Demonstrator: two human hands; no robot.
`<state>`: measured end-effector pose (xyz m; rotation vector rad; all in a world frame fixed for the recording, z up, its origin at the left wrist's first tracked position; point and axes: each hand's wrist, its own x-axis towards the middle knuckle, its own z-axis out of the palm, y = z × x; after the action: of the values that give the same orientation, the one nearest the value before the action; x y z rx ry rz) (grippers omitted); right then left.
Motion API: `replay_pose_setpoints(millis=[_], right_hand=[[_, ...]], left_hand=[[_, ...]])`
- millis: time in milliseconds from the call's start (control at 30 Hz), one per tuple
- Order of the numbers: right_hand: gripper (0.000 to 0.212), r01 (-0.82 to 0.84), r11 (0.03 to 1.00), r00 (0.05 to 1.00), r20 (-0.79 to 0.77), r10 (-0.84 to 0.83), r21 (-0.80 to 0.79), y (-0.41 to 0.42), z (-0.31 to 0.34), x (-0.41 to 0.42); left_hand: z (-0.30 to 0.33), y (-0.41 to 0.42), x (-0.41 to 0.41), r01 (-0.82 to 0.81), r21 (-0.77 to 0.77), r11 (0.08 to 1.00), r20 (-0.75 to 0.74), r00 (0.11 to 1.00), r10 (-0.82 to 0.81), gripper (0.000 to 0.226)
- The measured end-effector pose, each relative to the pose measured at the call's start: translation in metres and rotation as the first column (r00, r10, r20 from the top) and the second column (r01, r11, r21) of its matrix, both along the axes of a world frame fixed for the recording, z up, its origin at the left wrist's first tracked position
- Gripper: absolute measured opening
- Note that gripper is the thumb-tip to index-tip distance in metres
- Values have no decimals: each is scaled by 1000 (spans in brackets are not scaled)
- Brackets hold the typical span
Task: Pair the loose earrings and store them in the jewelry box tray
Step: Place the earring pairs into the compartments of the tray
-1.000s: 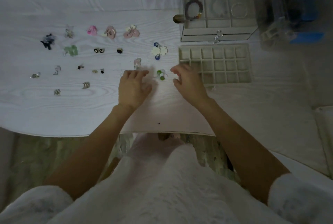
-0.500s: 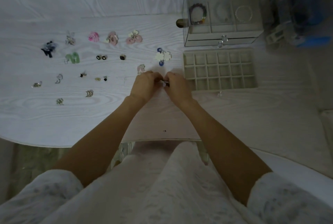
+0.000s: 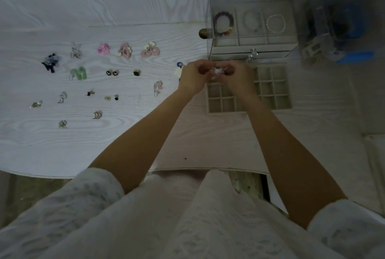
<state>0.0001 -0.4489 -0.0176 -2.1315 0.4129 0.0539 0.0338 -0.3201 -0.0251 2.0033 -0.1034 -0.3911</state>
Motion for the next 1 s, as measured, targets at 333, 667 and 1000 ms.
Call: replay_pose_setpoints(millis=[333, 667, 1000], right_hand=[[28, -151, 936, 989, -46, 143, -317, 4, -5, 6], [36, -373, 887, 924, -21, 382, -271, 52, -9, 16], [48, -384, 851, 911, -296, 286, -358, 90, -24, 50]], left_hand=[[-6, 16, 2, 113, 309, 944, 272, 941, -202, 29], [-21, 104, 1, 38, 514, 857, 316, 920, -231, 46], [-24, 71, 45, 232, 536, 812, 60, 949, -310, 40]])
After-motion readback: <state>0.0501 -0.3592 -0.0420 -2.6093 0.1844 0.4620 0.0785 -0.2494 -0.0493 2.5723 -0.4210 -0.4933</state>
